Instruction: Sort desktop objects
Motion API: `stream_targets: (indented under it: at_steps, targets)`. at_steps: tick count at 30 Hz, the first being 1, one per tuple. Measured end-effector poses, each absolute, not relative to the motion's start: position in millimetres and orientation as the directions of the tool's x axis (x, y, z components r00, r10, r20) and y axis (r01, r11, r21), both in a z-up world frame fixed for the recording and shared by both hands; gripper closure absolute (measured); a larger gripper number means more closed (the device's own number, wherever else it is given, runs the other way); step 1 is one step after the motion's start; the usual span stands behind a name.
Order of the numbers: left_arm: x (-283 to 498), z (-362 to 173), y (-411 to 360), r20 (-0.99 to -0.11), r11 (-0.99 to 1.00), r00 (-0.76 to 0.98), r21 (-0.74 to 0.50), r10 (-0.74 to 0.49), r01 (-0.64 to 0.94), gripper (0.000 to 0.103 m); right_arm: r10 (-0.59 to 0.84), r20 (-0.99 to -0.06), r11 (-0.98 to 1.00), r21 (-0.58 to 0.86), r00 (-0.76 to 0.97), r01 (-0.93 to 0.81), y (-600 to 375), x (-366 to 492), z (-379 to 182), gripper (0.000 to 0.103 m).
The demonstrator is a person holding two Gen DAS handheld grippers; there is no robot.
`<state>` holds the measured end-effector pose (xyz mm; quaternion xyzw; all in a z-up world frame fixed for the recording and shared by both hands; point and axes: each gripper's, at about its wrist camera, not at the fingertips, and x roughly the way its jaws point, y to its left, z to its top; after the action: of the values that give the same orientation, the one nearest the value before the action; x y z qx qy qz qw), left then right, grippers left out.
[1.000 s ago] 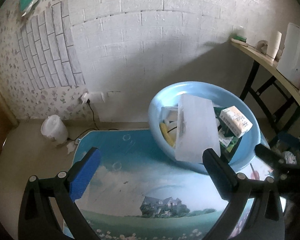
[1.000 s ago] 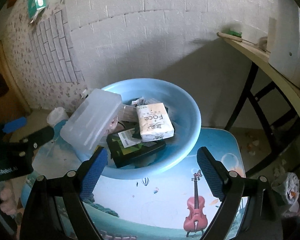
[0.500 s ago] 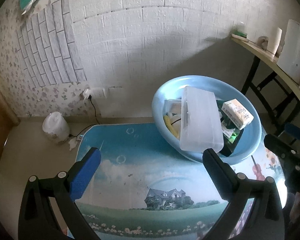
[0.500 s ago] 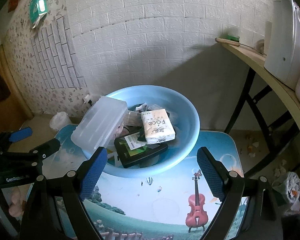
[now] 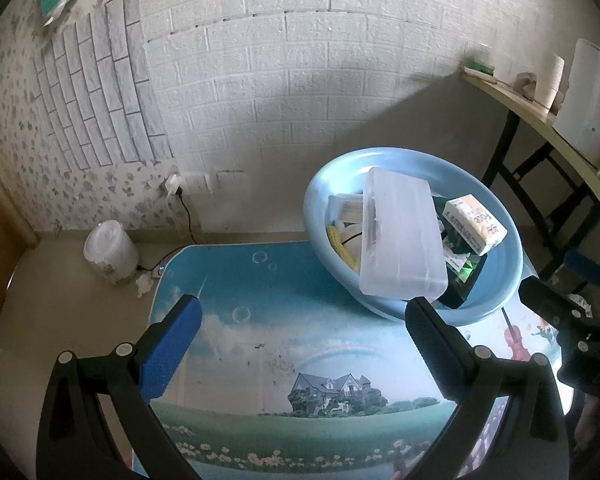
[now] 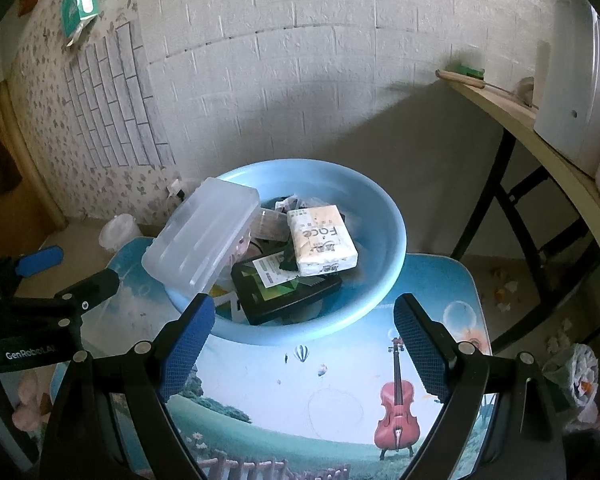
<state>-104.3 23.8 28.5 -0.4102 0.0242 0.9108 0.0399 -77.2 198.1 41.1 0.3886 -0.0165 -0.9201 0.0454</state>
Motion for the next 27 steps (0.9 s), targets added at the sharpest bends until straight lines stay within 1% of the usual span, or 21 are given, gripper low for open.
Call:
stream_targets:
  at_steps: [7,11,18,27]
  targets:
    - [-104.3,27.5,22.3,-0.748,-0.996,-0.662,0.010,0.052,-0.089,0.000,-0.097,-0.719,-0.995,0.069,-0.688,0.068,200.0,-77.7,37.9,0.014]
    - [-104.3,27.3,19.4,-0.750,-0.996,-0.658,-0.012,0.069,-0.092,0.000,-0.102,-0.721,-0.995,0.072,-0.686,0.072,198.9,-78.3,36.8,0.014]
    - [-107.5,21.1,18.9,-0.769,-0.996,-0.635,-0.025,0.076,-0.090,0.000,-0.103,-0.726,-0.995,0.078,-0.680,0.067,202.1,-76.6,33.4,0.014]
    - [-106.1,19.9,21.8,-0.773,-0.996,-0.630,-0.020,0.072,-0.089,0.000,-0.098,-0.733,-0.995,0.076,-0.673,0.063,205.0,-75.0,31.5,0.014]
